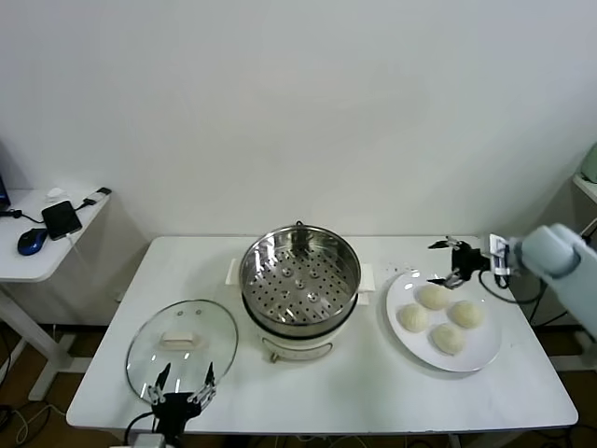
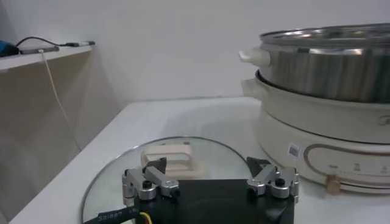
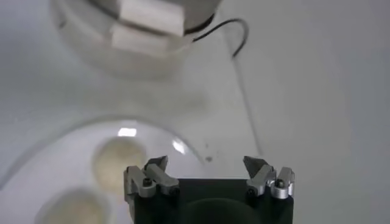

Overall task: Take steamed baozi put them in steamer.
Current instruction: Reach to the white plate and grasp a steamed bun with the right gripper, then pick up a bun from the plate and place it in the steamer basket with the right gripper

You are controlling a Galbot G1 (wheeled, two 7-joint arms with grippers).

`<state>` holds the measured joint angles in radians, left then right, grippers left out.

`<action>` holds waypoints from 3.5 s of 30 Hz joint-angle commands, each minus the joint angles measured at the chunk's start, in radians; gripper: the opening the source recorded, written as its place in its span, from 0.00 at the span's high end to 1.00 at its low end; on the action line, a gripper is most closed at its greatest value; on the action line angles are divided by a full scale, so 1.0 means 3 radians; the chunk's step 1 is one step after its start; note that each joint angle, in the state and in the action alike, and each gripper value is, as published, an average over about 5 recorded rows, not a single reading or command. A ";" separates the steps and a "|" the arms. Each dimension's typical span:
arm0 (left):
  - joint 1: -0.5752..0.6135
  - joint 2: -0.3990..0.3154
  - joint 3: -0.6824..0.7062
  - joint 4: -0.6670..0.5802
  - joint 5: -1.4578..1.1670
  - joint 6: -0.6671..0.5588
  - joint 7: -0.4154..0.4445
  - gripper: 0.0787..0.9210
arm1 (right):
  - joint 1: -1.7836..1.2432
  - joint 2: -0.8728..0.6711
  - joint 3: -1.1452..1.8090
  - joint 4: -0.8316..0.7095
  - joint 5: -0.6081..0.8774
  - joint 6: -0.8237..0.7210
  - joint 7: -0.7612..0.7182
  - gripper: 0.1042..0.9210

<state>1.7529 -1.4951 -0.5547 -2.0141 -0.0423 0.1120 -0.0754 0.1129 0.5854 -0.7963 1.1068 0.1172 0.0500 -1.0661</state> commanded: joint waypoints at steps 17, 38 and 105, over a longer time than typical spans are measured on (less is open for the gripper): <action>0.0029 -0.0041 0.0001 0.0102 0.0021 -0.0059 0.0007 0.12 | 0.0075 0.0890 -0.0827 -0.1159 -0.0078 -0.0243 -0.0086 0.12; 0.0003 -0.0076 0.0070 0.0160 0.0084 -0.0078 0.0009 0.12 | -0.0003 0.1158 -0.0697 -0.1447 -0.0355 -0.0268 -0.0041 0.22; 0.0176 -0.0047 0.0292 -0.0014 0.0305 -0.0170 -0.0016 0.12 | 0.0874 0.3074 -0.1193 -0.1623 -0.1566 0.2680 0.0211 0.30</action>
<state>1.8053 -1.5115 -0.4685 -2.0145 0.0513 0.0607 -0.0799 0.4375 1.4526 -1.2055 0.7279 -0.2548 0.7987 -1.0324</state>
